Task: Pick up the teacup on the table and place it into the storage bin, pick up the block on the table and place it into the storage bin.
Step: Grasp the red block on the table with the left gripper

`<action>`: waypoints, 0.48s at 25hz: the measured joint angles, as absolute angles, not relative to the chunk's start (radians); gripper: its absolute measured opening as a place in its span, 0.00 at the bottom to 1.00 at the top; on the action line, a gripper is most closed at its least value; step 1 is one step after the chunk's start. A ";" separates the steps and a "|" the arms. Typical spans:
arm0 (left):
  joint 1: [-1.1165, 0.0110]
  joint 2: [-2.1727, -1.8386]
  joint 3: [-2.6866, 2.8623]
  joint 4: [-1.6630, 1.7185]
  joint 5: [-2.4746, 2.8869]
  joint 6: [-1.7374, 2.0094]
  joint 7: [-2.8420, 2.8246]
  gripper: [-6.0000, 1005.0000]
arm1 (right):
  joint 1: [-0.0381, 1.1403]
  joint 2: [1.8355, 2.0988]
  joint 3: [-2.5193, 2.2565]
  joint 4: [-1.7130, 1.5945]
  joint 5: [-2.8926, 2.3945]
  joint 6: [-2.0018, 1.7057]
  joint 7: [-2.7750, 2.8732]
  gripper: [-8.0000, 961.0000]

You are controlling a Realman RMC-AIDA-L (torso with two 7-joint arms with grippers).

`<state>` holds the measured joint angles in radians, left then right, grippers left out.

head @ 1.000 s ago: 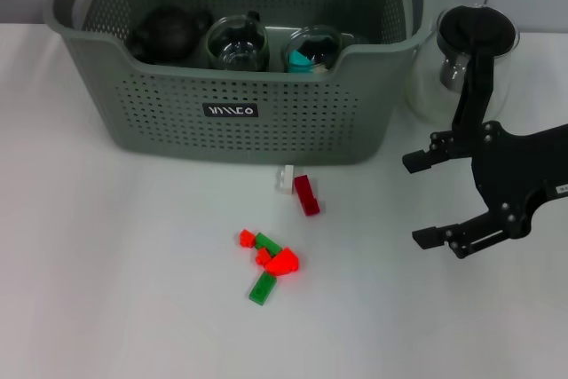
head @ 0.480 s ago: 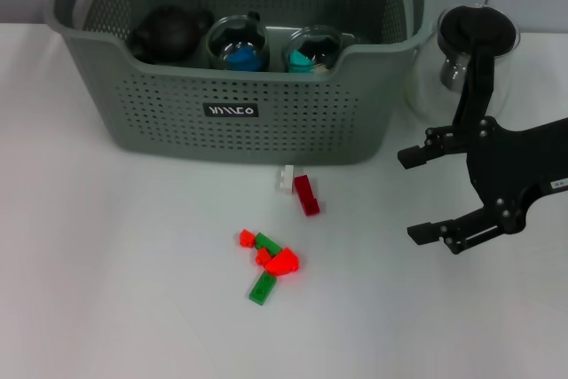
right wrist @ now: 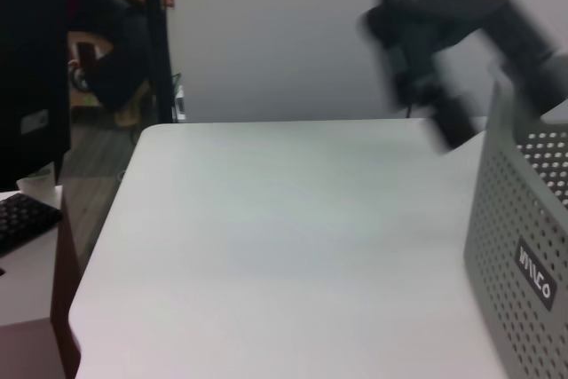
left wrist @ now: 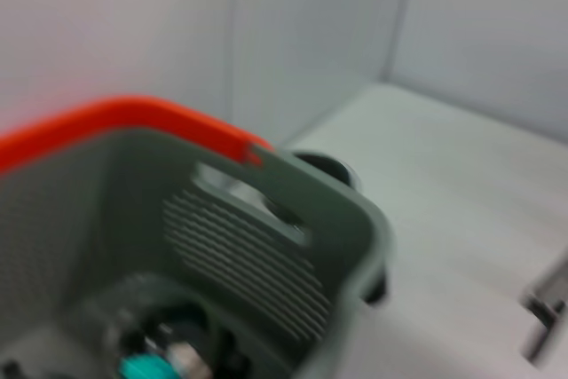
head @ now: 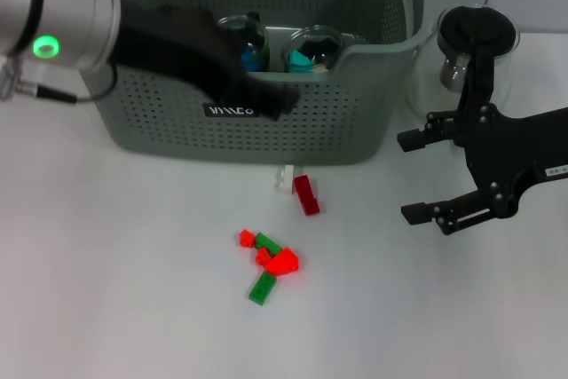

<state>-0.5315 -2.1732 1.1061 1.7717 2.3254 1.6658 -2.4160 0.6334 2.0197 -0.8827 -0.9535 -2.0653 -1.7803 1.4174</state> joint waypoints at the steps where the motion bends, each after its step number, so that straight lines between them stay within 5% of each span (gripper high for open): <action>1: -0.524 -2.175 1.117 1.775 2.327 1.677 -2.419 0.96 | 0.634 2.020 -0.883 -0.949 -2.065 -1.775 1.417 0.97; 12: -0.519 -2.176 1.138 1.668 2.355 1.858 -2.544 0.96 | 0.635 2.025 -0.873 -0.937 -2.056 -1.746 1.417 0.97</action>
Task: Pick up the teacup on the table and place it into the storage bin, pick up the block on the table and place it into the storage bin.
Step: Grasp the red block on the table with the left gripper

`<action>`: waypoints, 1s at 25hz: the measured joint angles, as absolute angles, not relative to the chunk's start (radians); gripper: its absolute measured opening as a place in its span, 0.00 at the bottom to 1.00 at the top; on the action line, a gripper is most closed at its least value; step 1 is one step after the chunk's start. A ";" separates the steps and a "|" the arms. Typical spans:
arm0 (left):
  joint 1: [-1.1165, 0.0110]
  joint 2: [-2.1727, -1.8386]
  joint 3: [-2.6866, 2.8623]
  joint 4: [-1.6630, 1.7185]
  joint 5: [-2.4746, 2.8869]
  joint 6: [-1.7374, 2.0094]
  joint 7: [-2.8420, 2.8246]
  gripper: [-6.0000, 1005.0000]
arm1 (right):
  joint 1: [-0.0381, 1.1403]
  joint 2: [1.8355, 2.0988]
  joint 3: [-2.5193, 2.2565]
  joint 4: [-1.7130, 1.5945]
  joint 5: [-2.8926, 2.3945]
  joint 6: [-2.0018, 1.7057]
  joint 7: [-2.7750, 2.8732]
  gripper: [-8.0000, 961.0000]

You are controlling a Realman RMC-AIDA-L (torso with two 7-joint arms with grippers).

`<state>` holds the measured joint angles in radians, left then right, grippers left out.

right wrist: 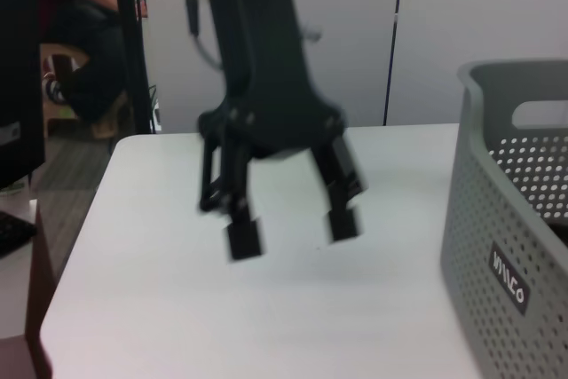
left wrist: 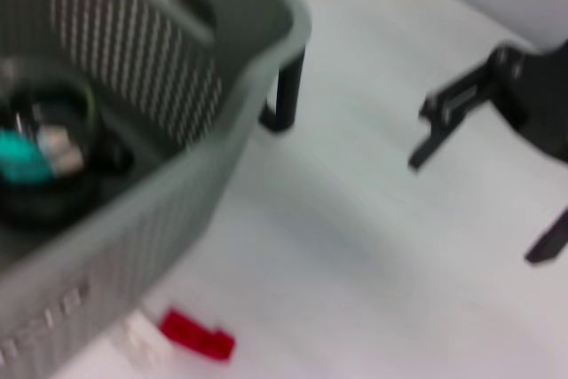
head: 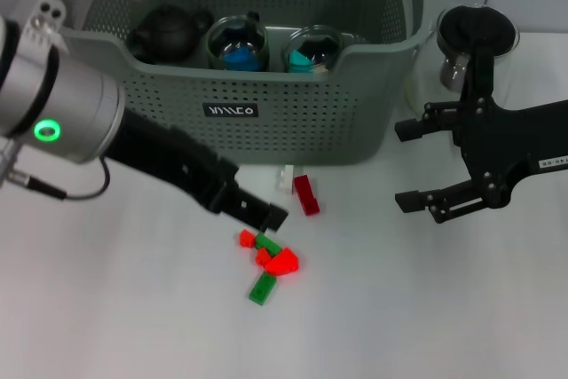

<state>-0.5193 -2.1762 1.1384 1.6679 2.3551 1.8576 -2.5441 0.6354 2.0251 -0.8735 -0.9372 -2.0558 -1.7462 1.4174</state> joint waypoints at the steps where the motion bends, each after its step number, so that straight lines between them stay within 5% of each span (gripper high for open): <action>1: -0.516 -2.177 1.139 1.648 2.357 1.859 -2.555 0.96 | 0.635 2.026 -0.871 -0.937 -2.056 -1.742 1.417 0.97; 25: -0.556 -2.174 1.383 1.363 2.514 1.718 -2.523 0.96 | 0.646 2.023 -0.868 -0.937 -2.056 -1.709 1.407 0.97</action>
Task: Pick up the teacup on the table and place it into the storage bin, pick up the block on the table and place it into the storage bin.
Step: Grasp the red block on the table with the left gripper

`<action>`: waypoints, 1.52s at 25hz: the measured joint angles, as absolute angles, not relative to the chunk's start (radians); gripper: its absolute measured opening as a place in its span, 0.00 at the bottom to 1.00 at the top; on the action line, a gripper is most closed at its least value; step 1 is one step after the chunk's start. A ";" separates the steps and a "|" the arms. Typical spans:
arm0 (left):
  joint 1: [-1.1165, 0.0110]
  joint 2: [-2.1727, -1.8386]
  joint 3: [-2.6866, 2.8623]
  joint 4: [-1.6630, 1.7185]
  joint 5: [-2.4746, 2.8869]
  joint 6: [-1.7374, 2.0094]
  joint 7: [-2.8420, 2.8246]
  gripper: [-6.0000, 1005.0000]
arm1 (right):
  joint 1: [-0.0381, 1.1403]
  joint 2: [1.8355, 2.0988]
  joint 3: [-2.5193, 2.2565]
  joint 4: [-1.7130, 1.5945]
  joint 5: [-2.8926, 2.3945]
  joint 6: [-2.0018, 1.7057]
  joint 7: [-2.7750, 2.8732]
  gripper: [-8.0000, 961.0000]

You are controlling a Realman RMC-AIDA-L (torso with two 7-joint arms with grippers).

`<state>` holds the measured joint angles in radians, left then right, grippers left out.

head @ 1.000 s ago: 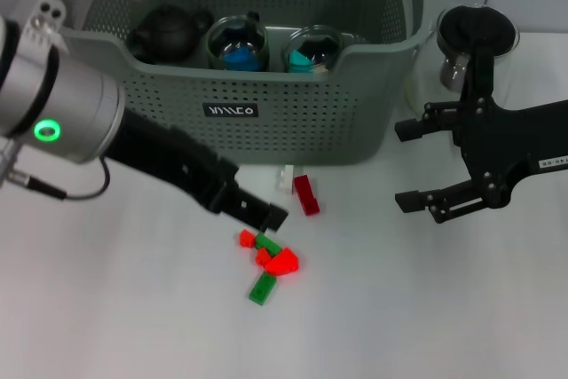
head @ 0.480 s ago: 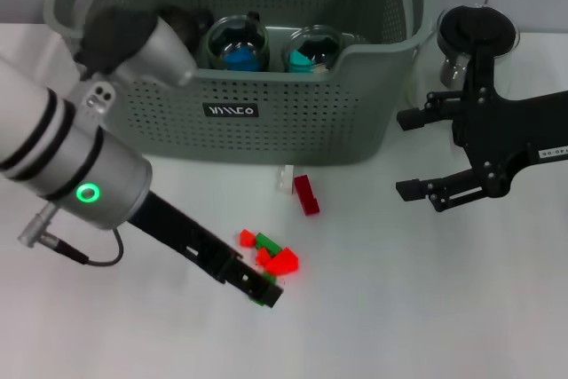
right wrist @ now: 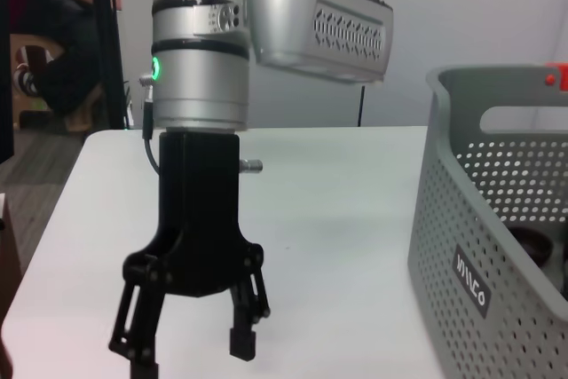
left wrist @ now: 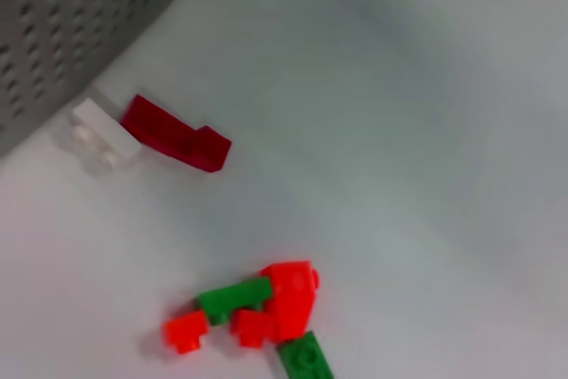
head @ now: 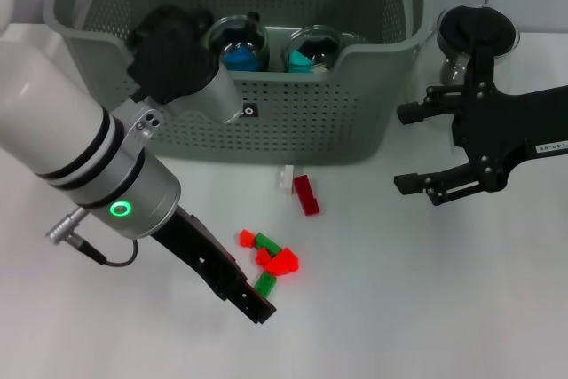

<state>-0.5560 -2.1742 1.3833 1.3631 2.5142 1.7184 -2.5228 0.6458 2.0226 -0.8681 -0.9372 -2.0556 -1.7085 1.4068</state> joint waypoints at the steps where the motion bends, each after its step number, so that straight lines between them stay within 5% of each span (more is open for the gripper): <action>1: -0.564 -2.173 1.385 1.350 2.518 1.709 -2.514 0.96 | 0.646 2.024 -0.868 -0.937 -2.056 -1.707 1.407 0.96; 38: -0.659 -2.174 1.495 1.206 2.509 1.481 -2.369 0.96 | 0.658 2.029 -0.854 -0.937 -2.058 -1.681 1.409 0.97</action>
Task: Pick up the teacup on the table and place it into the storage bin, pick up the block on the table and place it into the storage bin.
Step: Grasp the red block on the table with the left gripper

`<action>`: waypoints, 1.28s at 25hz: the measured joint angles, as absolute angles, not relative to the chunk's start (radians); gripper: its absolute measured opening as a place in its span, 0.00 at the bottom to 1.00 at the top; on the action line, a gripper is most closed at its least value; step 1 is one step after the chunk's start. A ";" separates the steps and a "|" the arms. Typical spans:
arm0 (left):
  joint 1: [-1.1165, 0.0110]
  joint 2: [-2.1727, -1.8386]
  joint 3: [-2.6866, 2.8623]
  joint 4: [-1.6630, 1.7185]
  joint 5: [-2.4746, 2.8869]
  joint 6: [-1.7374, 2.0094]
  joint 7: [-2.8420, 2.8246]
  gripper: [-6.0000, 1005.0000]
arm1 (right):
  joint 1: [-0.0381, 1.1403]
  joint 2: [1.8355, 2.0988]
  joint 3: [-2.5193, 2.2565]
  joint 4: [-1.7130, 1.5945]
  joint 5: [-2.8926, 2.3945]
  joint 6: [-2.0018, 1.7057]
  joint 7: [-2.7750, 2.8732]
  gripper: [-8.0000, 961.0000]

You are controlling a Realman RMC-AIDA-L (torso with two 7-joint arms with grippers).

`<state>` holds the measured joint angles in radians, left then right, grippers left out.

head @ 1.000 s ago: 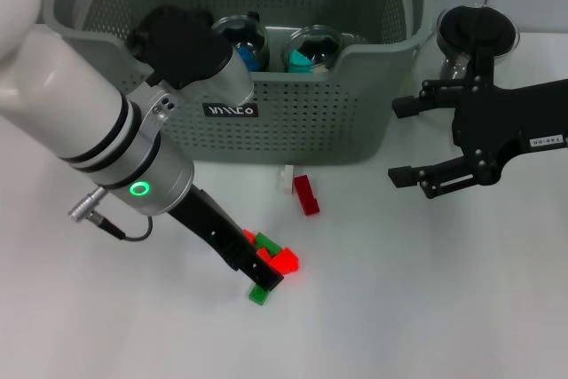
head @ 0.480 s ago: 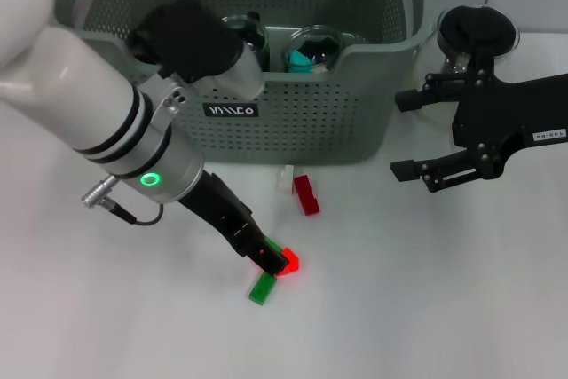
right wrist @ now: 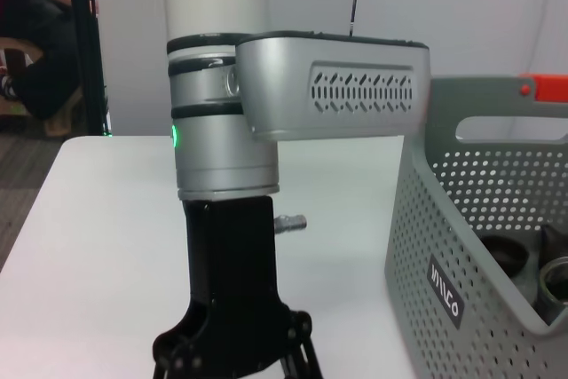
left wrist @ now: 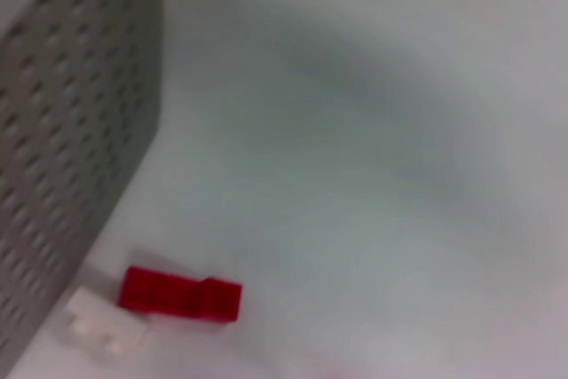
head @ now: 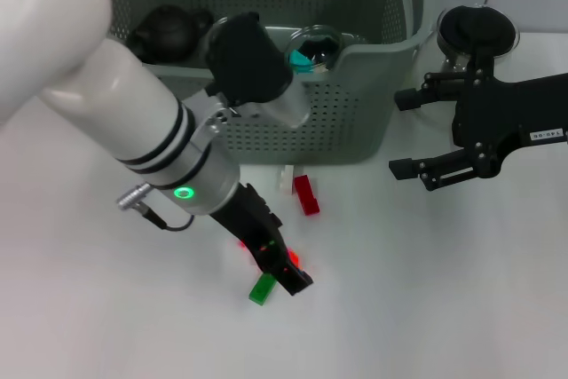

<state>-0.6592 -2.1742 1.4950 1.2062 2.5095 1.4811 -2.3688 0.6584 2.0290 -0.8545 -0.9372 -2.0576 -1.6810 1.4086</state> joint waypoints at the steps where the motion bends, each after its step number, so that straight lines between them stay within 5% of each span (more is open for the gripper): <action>1: -0.664 -2.174 1.500 1.196 2.502 1.475 -2.368 0.96 | 0.658 2.029 -0.854 -0.937 -2.058 -1.679 1.408 0.97; 32: -0.682 -2.175 1.580 1.060 2.471 1.312 -2.330 0.96 | 0.659 2.029 -0.854 -0.936 -2.060 -1.658 1.404 0.97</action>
